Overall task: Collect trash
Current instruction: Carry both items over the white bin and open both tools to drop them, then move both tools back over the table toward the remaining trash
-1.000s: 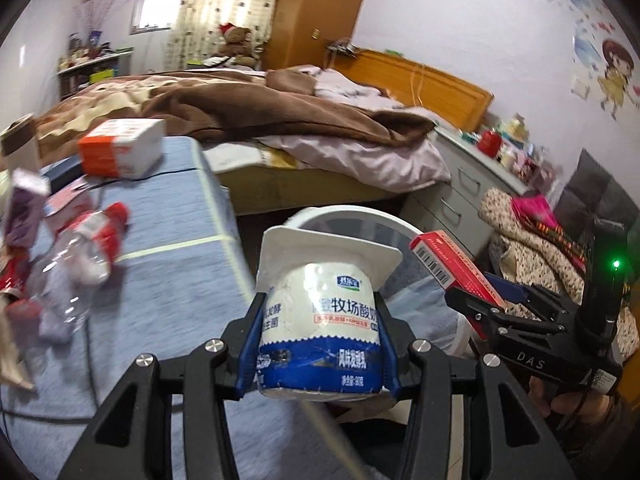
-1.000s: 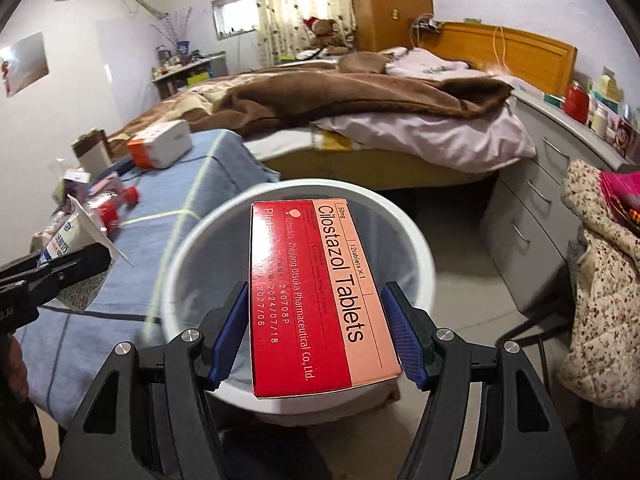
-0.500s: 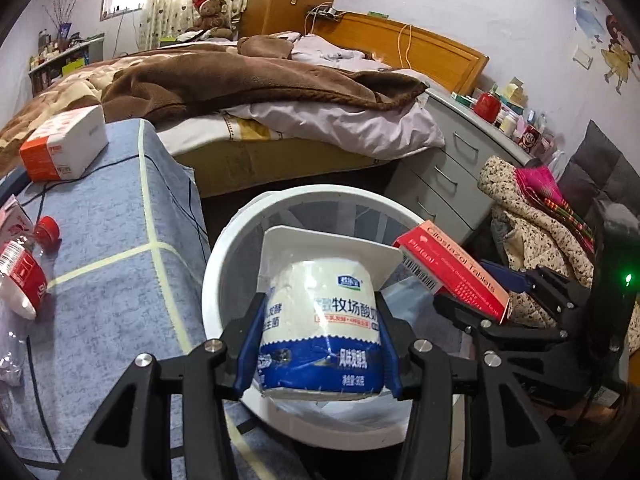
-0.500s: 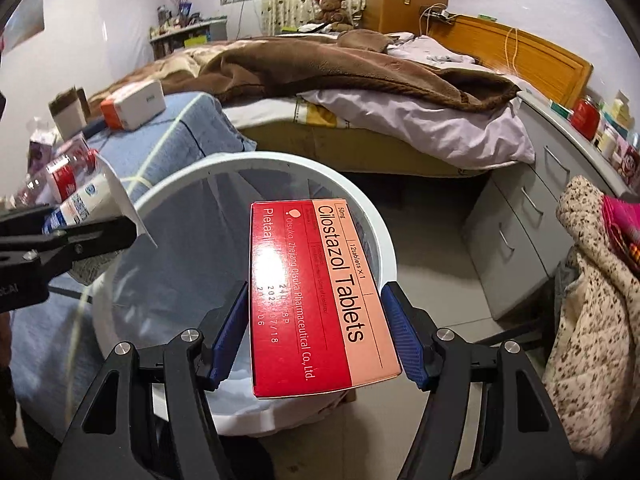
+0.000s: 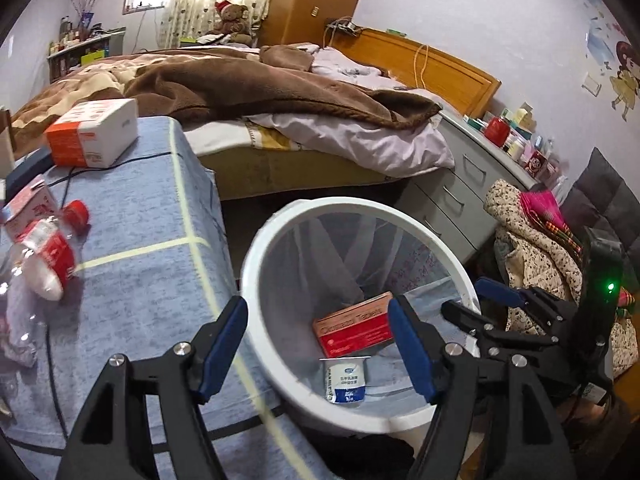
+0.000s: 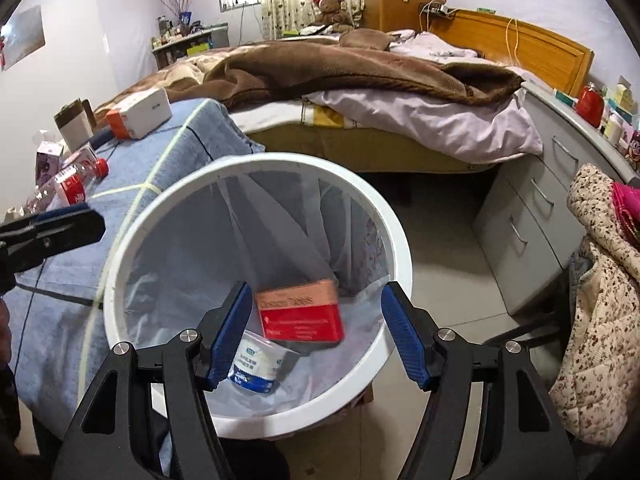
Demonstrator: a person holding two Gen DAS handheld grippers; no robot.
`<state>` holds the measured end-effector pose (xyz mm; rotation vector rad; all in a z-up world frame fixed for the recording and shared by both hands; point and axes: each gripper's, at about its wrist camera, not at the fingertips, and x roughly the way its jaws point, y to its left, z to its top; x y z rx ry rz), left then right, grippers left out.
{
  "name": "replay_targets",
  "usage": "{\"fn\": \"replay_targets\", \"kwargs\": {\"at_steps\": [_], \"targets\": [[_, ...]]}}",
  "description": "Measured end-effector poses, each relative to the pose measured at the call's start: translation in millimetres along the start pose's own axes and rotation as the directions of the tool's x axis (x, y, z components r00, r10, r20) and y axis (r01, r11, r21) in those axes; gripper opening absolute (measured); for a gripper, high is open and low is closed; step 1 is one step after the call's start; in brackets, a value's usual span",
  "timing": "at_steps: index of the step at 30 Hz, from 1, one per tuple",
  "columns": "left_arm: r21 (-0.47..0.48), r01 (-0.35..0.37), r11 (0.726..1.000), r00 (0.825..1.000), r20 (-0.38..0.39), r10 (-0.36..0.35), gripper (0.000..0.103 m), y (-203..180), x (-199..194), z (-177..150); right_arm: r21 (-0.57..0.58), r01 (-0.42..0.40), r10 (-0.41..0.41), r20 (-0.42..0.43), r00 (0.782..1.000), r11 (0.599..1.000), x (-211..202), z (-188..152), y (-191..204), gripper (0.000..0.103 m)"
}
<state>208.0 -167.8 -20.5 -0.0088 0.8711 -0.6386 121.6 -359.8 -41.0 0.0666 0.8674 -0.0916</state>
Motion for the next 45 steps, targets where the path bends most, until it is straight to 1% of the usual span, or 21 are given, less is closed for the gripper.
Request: {"fn": "replay_targets", "kwargs": {"at_steps": [6,8,11,14,18,20,26,34,36,40,43,45], "targets": [[-0.026,-0.032,0.999,0.999,0.034,0.033,0.074,19,-25,-7,-0.003,-0.013,0.013,0.046,0.999,1.000,-11,5,18,0.069],[-0.041,-0.049,0.998,0.997,0.058,0.051,0.074,29,-38,-12,0.002,-0.020,0.020,0.069,0.997,1.000,-15,7,24,0.069],[-0.068,-0.071,0.995,0.994,0.076,0.076,0.074,45,-54,-17,0.008,-0.047,0.046,0.093,0.995,0.999,-19,11,36,0.069],[-0.092,-0.111,0.990,0.988,0.100,0.120,0.074,62,-72,-23,0.001,-0.063,0.063,0.102,0.993,0.998,-18,13,49,0.069],[-0.144,-0.143,0.979,0.978,0.130,0.162,0.075,85,-94,-32,-0.012,-0.097,0.098,0.115,0.989,0.995,-19,16,71,0.069],[-0.169,-0.178,0.969,0.969,0.144,0.203,0.075,99,-106,-36,-0.012,-0.113,0.114,0.122,0.986,0.994,-18,18,83,0.069],[-0.265,-0.248,0.932,0.943,0.156,0.295,0.076,143,-135,-47,-0.014,-0.165,0.165,0.129,0.978,0.986,-14,25,114,0.069],[-0.389,-0.284,0.876,0.913,0.171,0.372,0.076,200,-166,-61,-0.038,-0.213,0.216,0.126,0.968,0.976,-7,41,155,0.069],[-0.410,-0.294,0.863,0.907,0.164,0.387,0.076,214,-172,-64,-0.038,-0.231,0.234,0.115,0.965,0.972,-1,46,167,0.069],[-0.450,-0.328,0.831,0.890,0.147,0.431,0.076,243,-182,-70,-0.037,-0.284,0.286,0.091,0.954,0.958,9,56,191,0.069],[-0.476,-0.356,0.804,0.878,0.123,0.462,0.076,264,-184,-74,-0.055,-0.292,0.295,0.082,0.952,0.955,15,64,210,0.069],[-0.495,-0.363,0.789,0.871,0.120,0.476,0.076,278,-184,-78,-0.077,-0.307,0.312,0.068,0.948,0.949,21,70,224,0.069]]}}
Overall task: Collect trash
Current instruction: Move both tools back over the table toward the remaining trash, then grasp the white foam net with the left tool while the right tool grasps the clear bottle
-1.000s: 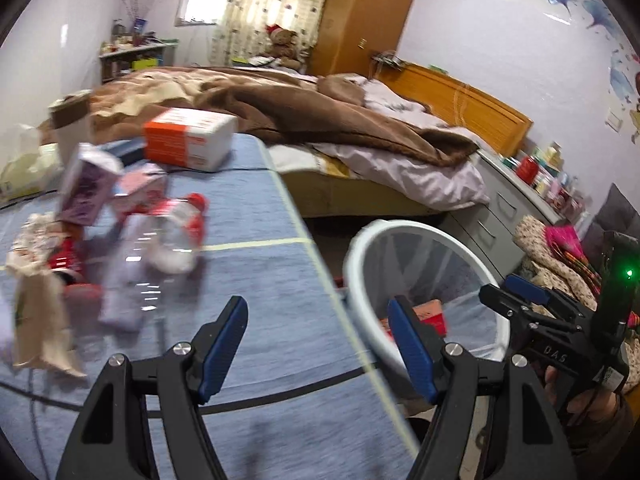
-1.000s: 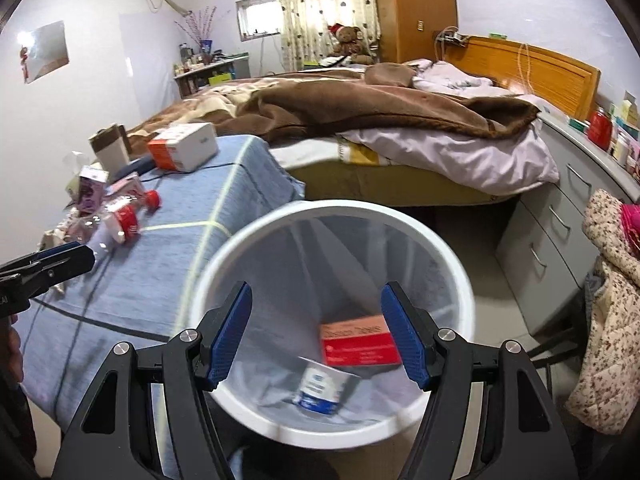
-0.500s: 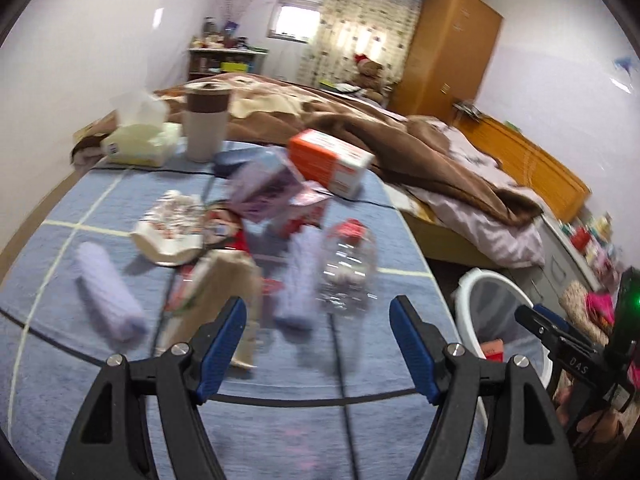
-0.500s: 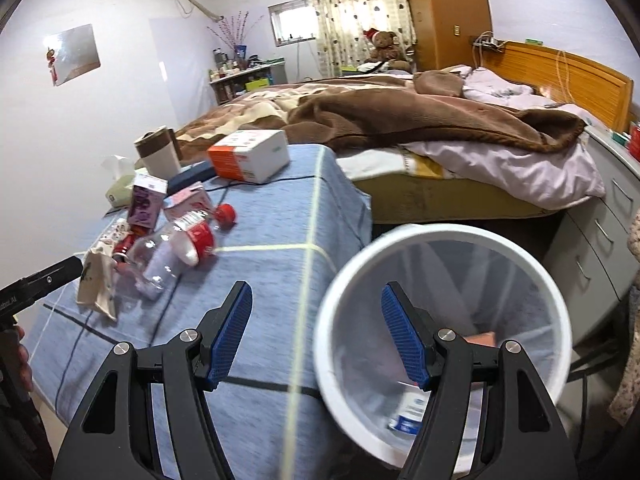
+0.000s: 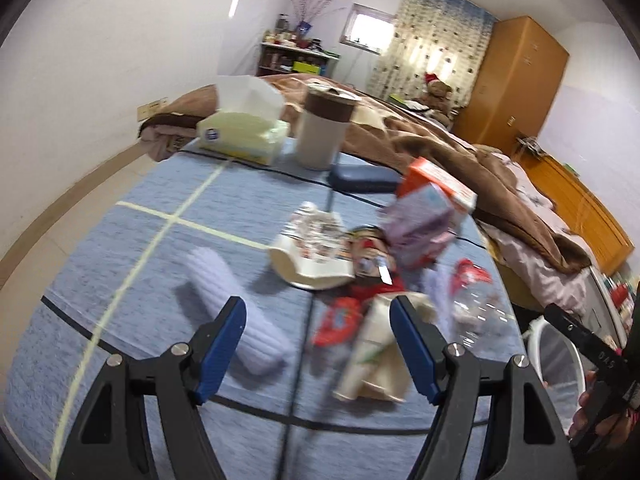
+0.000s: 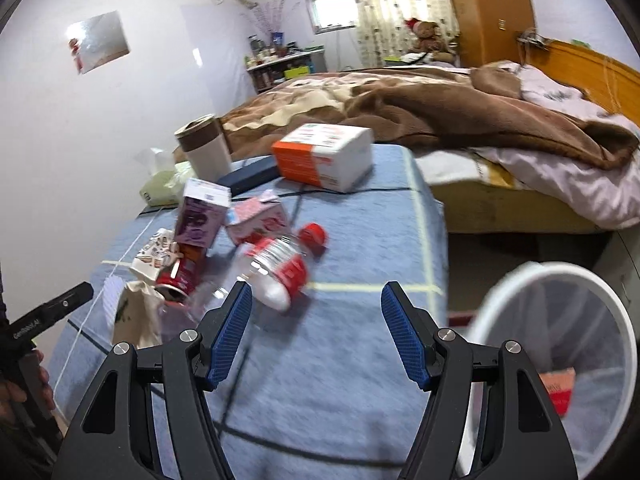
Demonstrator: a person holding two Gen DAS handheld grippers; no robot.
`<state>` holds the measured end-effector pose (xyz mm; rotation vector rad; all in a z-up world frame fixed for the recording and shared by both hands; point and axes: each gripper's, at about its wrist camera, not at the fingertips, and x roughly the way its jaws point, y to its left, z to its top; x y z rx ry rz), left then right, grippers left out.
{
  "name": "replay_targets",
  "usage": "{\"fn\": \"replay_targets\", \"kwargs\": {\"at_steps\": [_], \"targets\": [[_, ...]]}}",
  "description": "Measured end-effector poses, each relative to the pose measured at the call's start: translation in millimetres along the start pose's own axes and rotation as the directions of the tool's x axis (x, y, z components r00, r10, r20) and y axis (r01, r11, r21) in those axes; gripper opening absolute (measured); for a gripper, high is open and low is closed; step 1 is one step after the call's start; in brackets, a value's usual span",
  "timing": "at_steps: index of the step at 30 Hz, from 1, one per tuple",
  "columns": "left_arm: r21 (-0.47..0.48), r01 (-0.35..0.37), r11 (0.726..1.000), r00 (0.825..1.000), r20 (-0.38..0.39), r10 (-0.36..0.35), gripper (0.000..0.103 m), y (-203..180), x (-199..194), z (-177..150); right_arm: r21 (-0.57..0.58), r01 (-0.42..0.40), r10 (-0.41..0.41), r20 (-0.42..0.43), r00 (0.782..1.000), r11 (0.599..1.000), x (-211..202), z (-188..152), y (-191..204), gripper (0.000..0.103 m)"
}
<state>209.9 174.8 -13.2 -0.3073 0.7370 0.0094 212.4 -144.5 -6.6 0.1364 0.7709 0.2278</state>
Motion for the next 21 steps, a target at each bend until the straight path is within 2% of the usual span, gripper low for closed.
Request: {"fn": "replay_targets", "kwargs": {"at_steps": [4,8,13,16,18,21], "targets": [[-0.071,-0.017,0.997,0.999,-0.038,0.014,0.076,26,16,-1,0.026,-0.026,0.027,-0.031,0.999,0.999,21,10,9,0.069],[-0.084,-0.047,0.995,0.996,-0.075,0.040,0.076,40,30,-1,0.053,-0.043,0.046,-0.061,0.997,0.998,40,17,16,0.069],[-0.125,-0.048,0.991,0.993,-0.110,0.034,0.076,54,44,-1,0.055,-0.008,0.014,-0.103,0.995,0.998,58,21,23,0.069],[-0.177,-0.019,0.984,0.989,-0.148,-0.007,0.076,61,55,-1,0.061,0.042,-0.033,-0.140,0.990,0.997,69,23,23,0.069],[-0.166,-0.038,0.985,0.989,-0.150,0.013,0.076,60,58,-1,0.066,0.028,-0.018,-0.150,0.989,0.997,72,21,25,0.069],[-0.178,-0.030,0.984,0.987,-0.162,0.001,0.076,60,65,-1,0.032,0.021,-0.016,-0.172,0.985,0.999,74,17,32,0.069]]}}
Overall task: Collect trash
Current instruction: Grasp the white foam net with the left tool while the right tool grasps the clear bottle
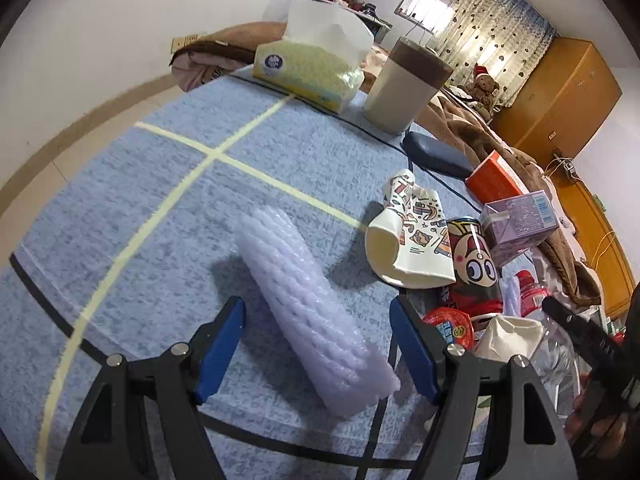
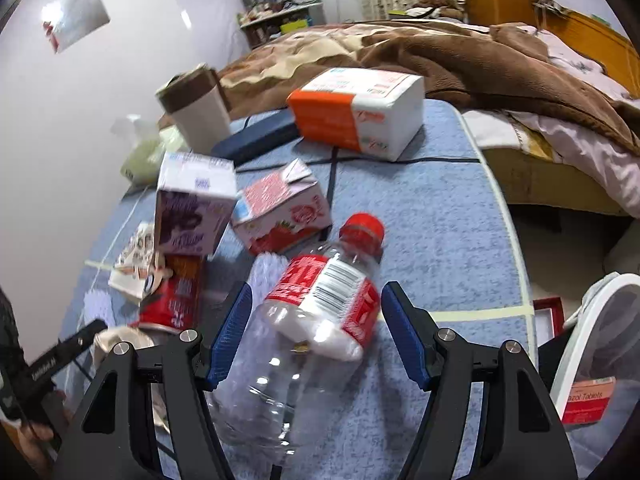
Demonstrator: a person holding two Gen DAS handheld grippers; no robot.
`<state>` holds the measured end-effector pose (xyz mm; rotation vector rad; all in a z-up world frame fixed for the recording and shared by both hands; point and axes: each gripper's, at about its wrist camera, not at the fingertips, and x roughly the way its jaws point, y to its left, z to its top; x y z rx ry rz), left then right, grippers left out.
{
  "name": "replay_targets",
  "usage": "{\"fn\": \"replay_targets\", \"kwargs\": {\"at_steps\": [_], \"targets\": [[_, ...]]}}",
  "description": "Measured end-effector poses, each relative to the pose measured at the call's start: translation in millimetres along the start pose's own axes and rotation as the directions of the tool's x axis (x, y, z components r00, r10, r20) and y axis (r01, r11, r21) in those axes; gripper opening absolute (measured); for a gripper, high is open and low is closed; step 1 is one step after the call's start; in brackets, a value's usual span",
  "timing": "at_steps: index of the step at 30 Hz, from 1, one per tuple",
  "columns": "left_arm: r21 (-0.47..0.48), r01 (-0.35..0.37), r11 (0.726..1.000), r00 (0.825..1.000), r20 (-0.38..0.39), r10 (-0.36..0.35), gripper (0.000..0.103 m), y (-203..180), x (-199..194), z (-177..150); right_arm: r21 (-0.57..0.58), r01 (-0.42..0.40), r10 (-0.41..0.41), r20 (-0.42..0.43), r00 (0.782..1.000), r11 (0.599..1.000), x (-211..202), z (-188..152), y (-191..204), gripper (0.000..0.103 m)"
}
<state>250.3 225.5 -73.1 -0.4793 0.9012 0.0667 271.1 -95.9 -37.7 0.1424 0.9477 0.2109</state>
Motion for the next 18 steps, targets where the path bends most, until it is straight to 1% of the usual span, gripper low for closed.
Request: {"fn": "replay_targets", "kwargs": {"at_steps": [1,5,9,12,15,18], "targets": [[-0.003,-0.004,1.000,1.000,-0.002,0.004,0.076,0,2,0,-0.014,0.004,-0.004,-0.007,1.000,1.000,0,-2,2,0.069],[0.040,-0.029,0.999,1.000,-0.005,0.029,0.076,-5,5,2,-0.049,0.017,-0.019,-0.024,1.000,0.999,-1,-9,3,0.069],[0.074,-0.034,0.997,0.999,-0.020,0.036,0.076,-6,6,2,-0.098,0.061,-0.065,-0.036,0.997,0.993,-4,-19,1,0.069],[0.091,-0.028,0.995,0.999,-0.026,0.030,0.076,-5,6,2,-0.115,0.095,-0.103,-0.061,0.993,0.989,-1,-22,-2,0.069],[0.078,-0.030,0.997,0.999,-0.030,0.032,0.076,-3,6,4,-0.118,0.107,-0.111,-0.030,0.993,0.987,-3,-20,-6,0.069],[0.075,-0.046,0.996,0.998,-0.032,0.049,0.076,-5,8,6,-0.134,0.104,-0.109,-0.026,0.994,0.986,-2,-18,-4,0.069]]}}
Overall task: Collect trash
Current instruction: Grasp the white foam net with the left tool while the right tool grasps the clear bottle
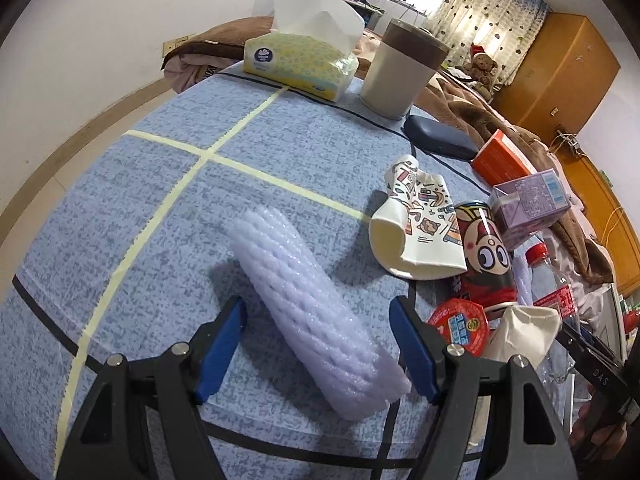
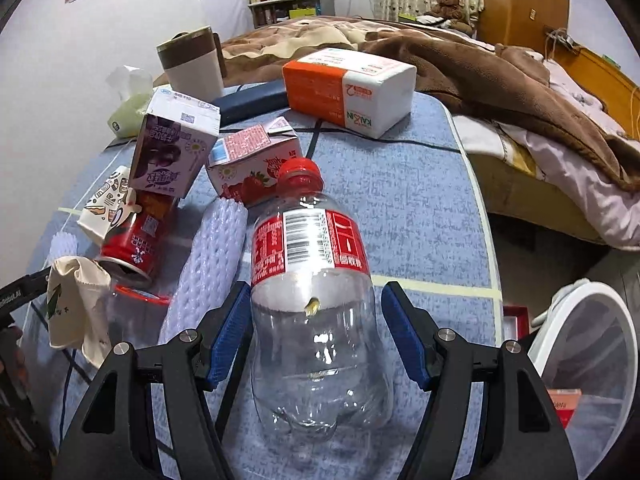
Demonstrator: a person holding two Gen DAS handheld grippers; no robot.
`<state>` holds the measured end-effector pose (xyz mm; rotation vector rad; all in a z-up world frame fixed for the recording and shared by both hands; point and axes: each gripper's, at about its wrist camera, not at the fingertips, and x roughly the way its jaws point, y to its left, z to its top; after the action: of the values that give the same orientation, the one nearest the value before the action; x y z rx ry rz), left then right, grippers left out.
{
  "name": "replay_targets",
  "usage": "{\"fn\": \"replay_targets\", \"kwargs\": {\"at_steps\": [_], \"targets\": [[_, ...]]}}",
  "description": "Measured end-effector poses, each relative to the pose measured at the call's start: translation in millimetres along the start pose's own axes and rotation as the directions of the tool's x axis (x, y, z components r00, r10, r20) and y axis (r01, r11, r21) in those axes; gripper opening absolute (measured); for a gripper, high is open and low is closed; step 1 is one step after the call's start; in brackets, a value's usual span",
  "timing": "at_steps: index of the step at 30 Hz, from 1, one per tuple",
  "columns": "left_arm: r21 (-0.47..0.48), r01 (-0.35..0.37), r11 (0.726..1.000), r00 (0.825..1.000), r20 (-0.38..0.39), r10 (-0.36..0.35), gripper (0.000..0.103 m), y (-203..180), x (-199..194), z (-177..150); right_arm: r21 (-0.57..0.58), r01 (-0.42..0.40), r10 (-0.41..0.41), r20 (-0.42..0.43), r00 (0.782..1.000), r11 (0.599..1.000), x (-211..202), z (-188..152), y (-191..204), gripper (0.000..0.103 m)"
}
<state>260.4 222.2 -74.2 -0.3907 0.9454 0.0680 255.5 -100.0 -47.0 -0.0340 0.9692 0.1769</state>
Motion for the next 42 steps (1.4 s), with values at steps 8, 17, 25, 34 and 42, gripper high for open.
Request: {"fn": "replay_targets", "kwargs": {"at_steps": [8,17,25,34,42], "targets": [[0.009,0.032,0.999,0.999,0.009,-0.032,0.054,-5,-1,-3,0.002,-0.026,0.026,0.013,1.000,1.000,3,0,2,0.068],[0.111,-0.002,0.994,0.998,0.058,-0.004,0.036,-21,-10,-11,0.022,-0.024,0.022,0.050,0.999,0.999,-2,-4,0,0.064],[0.119,0.002,0.993,0.996,0.083,-0.012,0.036,-26,-23,-14,0.031,-0.039,0.036,0.093,0.995,0.999,-15,-9,-5,0.064],[0.088,-0.085,0.992,0.995,0.057,0.080,0.047,-24,-7,-23,0.026,-0.049,0.047,0.097,0.994,0.998,-17,-12,-6,0.064],[0.130,-0.240,0.962,0.969,0.090,0.229,0.068,-39,-1,-30,0.030,-0.065,0.062,0.092,0.994,0.997,-16,-14,-10,0.064]]}}
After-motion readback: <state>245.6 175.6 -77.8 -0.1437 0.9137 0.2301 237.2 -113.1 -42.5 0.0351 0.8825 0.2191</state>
